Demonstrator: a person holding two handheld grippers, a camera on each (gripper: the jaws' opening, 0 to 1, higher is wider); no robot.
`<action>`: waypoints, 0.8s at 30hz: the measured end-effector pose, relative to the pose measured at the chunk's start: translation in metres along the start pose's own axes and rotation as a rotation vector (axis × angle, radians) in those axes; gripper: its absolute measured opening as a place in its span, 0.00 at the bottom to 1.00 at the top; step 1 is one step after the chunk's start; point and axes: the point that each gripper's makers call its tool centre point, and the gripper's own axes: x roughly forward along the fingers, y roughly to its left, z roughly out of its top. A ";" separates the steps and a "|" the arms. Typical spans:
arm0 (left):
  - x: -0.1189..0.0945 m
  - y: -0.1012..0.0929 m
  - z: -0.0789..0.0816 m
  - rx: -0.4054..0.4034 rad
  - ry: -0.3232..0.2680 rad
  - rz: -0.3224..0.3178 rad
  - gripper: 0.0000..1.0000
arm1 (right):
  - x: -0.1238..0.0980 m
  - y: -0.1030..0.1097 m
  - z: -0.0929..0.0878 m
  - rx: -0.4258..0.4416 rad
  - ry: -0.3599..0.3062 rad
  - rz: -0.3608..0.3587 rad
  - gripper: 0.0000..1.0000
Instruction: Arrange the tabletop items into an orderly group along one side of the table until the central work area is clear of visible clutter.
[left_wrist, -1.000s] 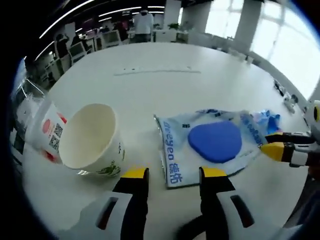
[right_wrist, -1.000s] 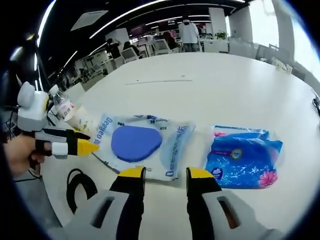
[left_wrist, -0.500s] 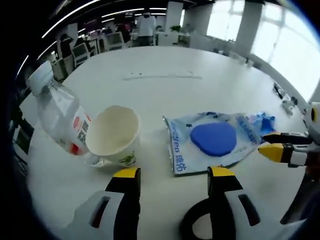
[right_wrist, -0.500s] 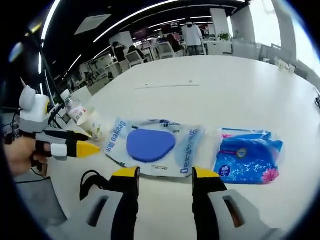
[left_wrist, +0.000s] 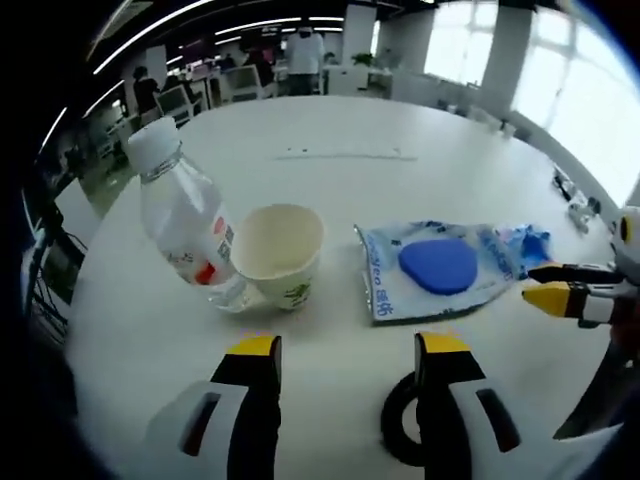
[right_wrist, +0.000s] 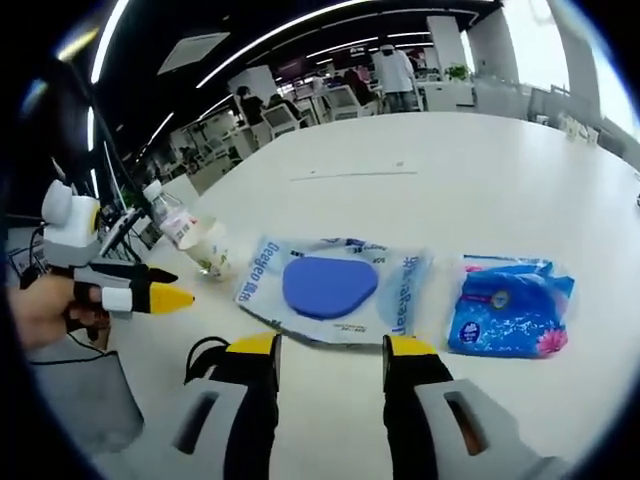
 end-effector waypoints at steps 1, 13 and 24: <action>-0.002 0.000 -0.002 -0.002 0.001 0.001 0.50 | 0.000 0.003 -0.003 -0.005 0.002 0.007 0.37; -0.009 -0.004 -0.029 -0.038 0.038 0.004 0.48 | -0.006 0.035 -0.023 -0.052 0.032 0.081 0.37; -0.017 -0.017 -0.056 -0.067 0.050 -0.002 0.47 | -0.007 0.082 -0.045 -0.245 0.059 0.212 0.34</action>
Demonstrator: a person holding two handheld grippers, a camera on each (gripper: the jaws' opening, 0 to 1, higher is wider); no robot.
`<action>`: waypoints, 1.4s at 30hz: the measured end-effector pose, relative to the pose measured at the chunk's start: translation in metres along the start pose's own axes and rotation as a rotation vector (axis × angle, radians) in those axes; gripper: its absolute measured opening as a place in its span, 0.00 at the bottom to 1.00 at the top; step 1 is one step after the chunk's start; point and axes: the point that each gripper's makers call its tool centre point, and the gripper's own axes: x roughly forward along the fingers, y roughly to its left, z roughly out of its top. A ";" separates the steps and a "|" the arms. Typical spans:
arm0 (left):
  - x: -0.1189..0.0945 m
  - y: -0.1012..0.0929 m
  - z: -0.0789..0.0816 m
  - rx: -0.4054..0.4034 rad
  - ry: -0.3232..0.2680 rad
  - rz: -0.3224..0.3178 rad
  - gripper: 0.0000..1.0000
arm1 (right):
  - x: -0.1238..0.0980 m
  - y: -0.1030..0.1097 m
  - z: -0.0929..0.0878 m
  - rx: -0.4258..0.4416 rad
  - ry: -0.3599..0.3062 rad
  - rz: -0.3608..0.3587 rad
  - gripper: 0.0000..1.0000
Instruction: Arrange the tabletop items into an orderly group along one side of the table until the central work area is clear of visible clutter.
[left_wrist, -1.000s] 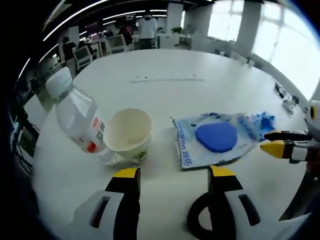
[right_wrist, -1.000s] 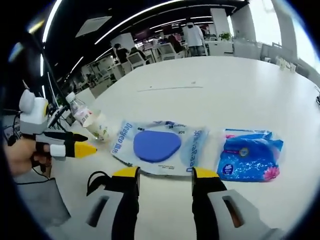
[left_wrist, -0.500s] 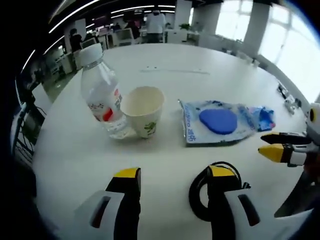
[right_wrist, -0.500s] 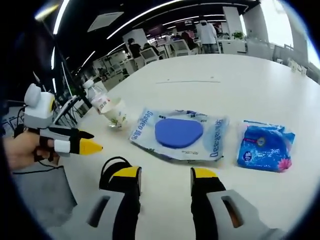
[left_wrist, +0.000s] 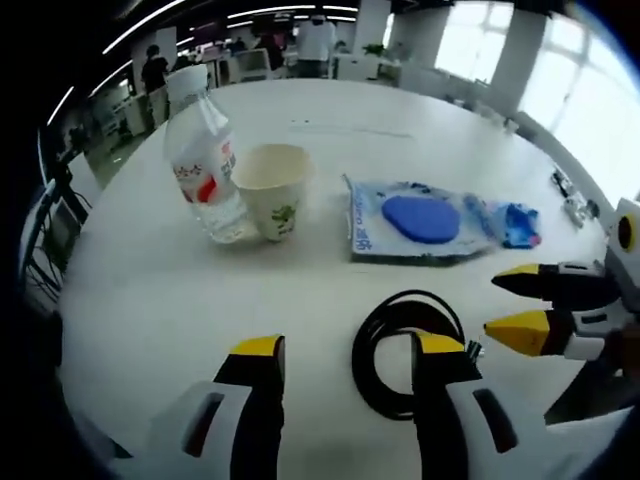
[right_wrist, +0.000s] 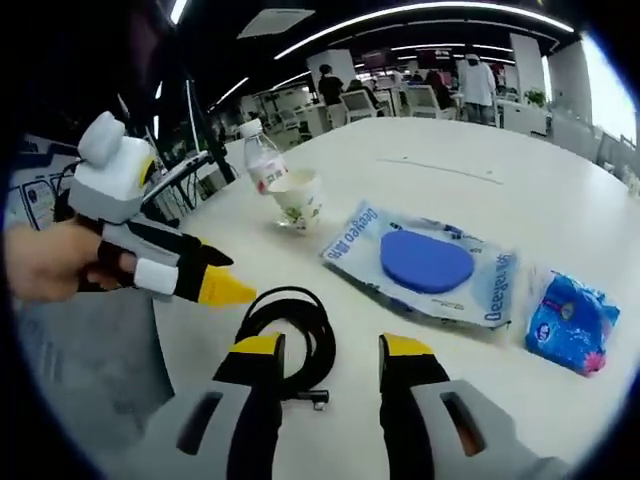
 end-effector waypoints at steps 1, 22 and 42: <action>-0.001 0.000 -0.002 -0.001 0.002 0.002 0.46 | 0.002 0.003 -0.003 0.004 0.013 0.005 0.34; 0.016 -0.019 -0.045 -0.179 0.033 -0.001 0.39 | 0.031 0.013 -0.032 -0.037 0.136 0.032 0.24; 0.010 -0.022 -0.033 -0.120 0.055 -0.013 0.02 | 0.027 -0.009 -0.026 0.072 0.121 0.021 0.03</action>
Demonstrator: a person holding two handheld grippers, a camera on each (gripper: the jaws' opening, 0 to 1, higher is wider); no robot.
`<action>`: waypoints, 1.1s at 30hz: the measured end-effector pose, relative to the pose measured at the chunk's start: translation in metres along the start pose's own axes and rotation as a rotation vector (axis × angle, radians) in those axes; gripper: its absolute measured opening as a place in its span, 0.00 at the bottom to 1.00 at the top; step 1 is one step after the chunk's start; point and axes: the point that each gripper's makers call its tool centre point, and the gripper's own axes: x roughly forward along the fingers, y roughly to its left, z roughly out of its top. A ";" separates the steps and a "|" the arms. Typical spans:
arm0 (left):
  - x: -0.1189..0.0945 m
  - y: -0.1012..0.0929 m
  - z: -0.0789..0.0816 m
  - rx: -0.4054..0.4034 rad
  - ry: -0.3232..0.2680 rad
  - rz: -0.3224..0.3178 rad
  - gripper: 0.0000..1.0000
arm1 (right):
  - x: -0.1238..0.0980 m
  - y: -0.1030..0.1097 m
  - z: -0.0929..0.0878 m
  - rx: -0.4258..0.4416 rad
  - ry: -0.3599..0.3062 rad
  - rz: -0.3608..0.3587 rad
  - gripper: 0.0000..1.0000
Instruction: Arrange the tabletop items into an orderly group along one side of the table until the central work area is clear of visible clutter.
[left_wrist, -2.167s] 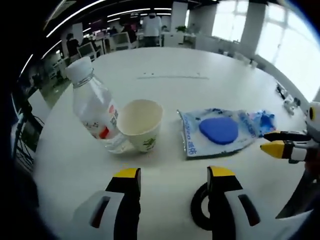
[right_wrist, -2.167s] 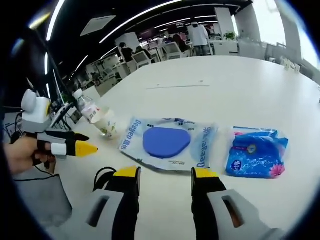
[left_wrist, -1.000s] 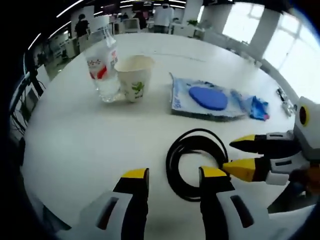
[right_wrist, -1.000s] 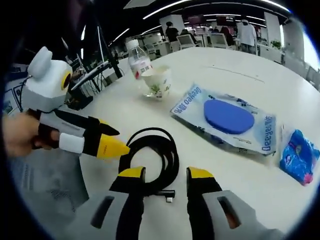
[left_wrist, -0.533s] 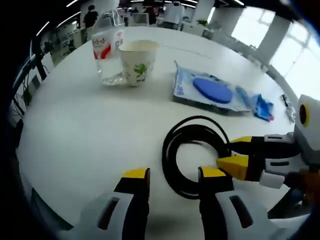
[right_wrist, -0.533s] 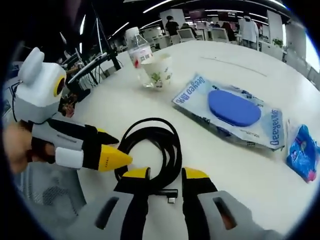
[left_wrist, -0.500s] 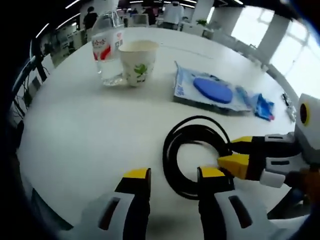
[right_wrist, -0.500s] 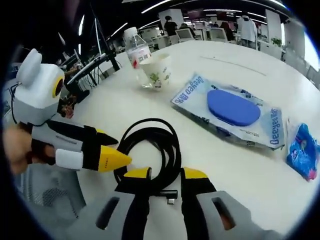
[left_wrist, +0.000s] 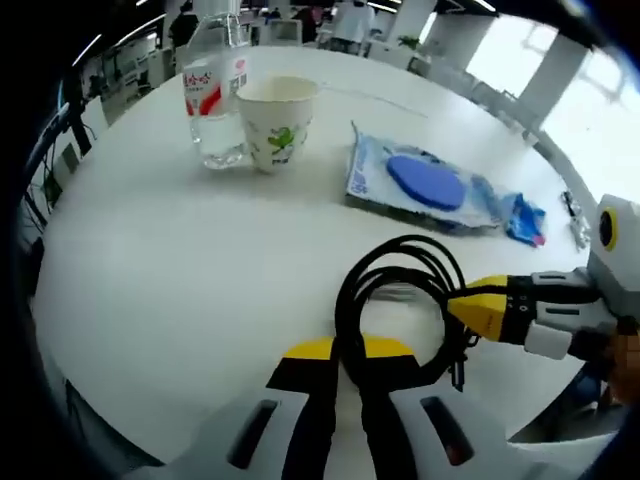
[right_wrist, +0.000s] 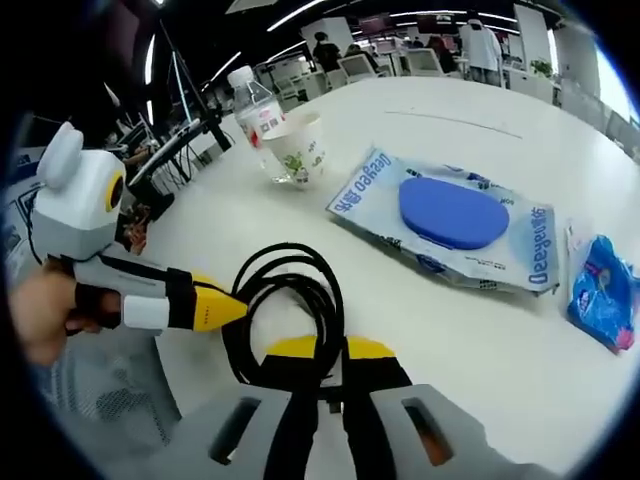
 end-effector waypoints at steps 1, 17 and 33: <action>-0.002 -0.002 0.002 -0.005 0.001 -0.004 0.02 | -0.001 0.000 0.001 0.004 -0.003 0.002 0.03; -0.022 -0.039 0.033 0.035 -0.056 -0.071 0.00 | -0.055 -0.010 0.023 0.038 -0.125 -0.037 0.01; -0.006 -0.116 0.055 0.111 -0.050 -0.192 0.01 | -0.115 -0.064 0.019 0.168 -0.214 -0.125 0.01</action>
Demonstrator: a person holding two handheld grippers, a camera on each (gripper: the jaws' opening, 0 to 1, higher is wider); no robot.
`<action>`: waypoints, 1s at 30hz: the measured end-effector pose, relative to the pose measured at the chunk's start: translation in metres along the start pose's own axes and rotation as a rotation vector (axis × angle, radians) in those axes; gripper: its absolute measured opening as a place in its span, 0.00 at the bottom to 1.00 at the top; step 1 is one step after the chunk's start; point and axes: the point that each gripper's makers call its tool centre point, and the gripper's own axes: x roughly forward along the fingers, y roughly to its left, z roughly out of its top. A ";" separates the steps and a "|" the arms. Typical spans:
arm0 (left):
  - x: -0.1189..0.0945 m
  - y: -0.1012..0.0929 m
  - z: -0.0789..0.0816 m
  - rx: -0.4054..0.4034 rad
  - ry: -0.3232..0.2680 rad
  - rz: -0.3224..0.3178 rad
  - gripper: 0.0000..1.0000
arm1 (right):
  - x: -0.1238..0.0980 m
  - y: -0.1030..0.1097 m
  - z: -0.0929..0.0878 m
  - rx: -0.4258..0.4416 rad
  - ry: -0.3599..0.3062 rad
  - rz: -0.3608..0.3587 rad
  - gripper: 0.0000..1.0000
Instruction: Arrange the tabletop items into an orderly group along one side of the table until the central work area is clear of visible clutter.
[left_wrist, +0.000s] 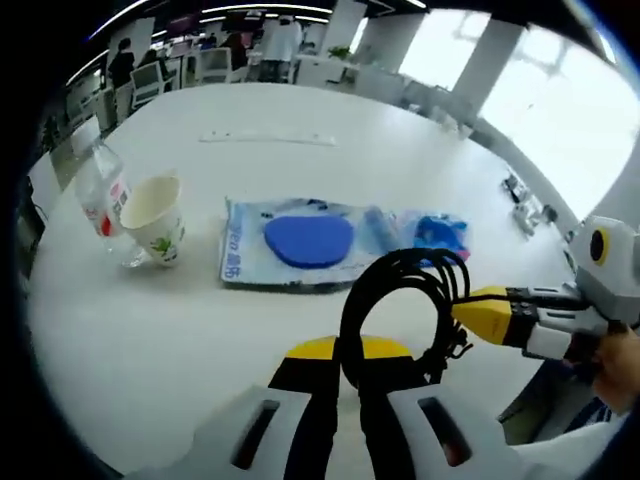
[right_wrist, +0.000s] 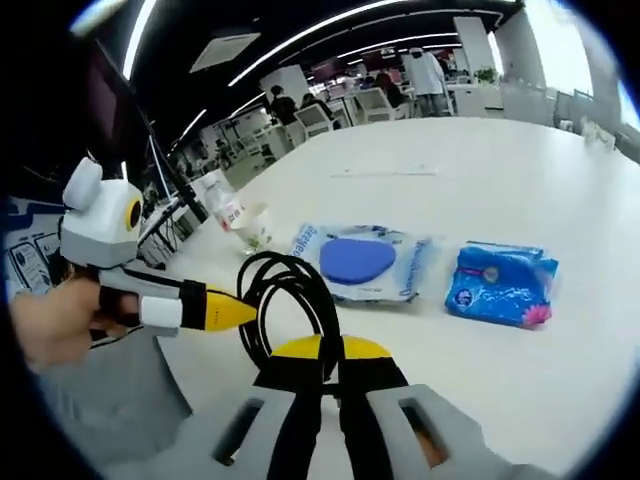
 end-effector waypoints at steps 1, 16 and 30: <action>0.002 -0.005 0.001 0.007 0.004 -0.007 0.01 | -0.003 -0.005 0.000 0.010 -0.003 -0.008 0.01; 0.031 -0.060 0.005 0.022 0.068 -0.085 0.00 | -0.030 -0.055 -0.003 0.103 -0.034 -0.073 0.00; 0.052 -0.098 0.000 0.117 0.096 -0.096 0.01 | -0.046 -0.094 -0.019 0.184 -0.029 -0.129 0.00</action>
